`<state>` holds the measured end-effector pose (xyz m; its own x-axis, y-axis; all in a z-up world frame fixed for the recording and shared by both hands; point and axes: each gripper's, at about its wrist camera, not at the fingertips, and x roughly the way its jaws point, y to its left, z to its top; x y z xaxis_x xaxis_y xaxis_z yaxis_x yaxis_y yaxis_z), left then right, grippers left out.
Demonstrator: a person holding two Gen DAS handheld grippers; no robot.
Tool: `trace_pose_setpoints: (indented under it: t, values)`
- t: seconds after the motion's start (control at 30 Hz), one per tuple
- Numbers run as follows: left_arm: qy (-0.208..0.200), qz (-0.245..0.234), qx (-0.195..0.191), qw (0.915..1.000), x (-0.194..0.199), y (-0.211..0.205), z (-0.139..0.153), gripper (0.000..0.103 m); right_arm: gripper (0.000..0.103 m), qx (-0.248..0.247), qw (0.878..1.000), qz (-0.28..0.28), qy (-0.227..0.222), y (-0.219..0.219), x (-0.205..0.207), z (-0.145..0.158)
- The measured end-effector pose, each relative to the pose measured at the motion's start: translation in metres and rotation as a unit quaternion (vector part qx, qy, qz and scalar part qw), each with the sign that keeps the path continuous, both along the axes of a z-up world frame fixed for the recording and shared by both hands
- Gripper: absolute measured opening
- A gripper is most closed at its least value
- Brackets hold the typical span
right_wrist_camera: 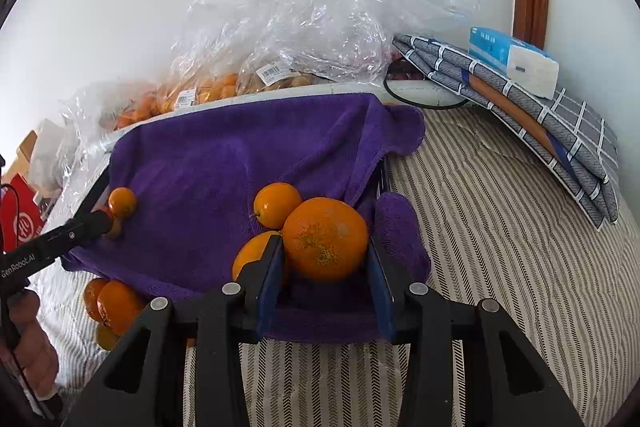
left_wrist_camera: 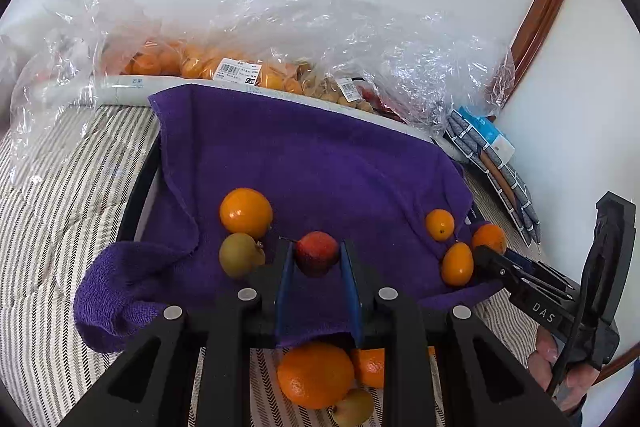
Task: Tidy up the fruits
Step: 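Carry both fruits onto the purple towel and open both tools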
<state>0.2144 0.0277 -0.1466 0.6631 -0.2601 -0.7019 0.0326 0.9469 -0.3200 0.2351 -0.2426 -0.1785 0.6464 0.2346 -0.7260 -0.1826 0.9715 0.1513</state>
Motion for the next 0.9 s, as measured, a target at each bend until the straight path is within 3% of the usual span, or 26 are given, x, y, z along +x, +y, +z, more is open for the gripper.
trace_pose_setpoints:
  t: [0.5, 0.9]
  values:
    - [0.010, 0.003, 0.011, 0.9999, 0.005, -0.004, -0.006, 0.023, 0.042, -0.015, 1.000, 0.004, -0.011, 0.004, -0.005, 0.000]
    - [0.010, 0.005, 0.022, 0.9997, 0.005, -0.007, -0.007, 0.023, 0.051, 0.006, 0.999, -0.008, -0.032, -0.001, -0.010, 0.012]
